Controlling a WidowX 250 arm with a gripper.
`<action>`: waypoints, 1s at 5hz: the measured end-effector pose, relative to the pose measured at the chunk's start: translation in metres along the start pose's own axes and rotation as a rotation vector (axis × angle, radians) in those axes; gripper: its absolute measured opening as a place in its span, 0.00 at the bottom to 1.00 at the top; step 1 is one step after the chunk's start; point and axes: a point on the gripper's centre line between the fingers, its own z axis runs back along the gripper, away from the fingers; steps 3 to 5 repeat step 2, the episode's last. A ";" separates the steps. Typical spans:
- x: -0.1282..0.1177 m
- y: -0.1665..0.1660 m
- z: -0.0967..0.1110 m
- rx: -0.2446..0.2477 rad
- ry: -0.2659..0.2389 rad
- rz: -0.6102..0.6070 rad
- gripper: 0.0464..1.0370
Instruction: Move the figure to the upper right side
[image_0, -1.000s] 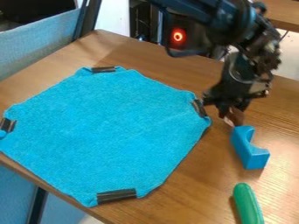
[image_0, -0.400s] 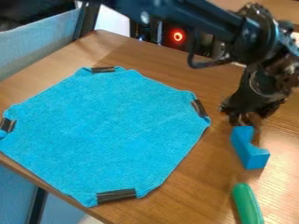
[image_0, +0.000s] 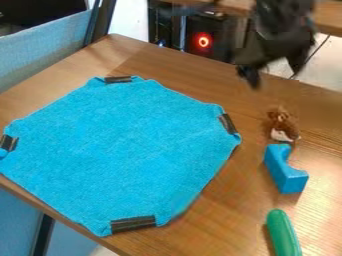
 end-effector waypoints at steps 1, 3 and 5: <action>0.044 0.030 0.042 -0.049 0.036 0.006 0.96; 0.043 0.076 0.058 0.189 0.151 -0.244 0.96; 0.043 0.076 0.058 0.189 0.151 -0.244 0.96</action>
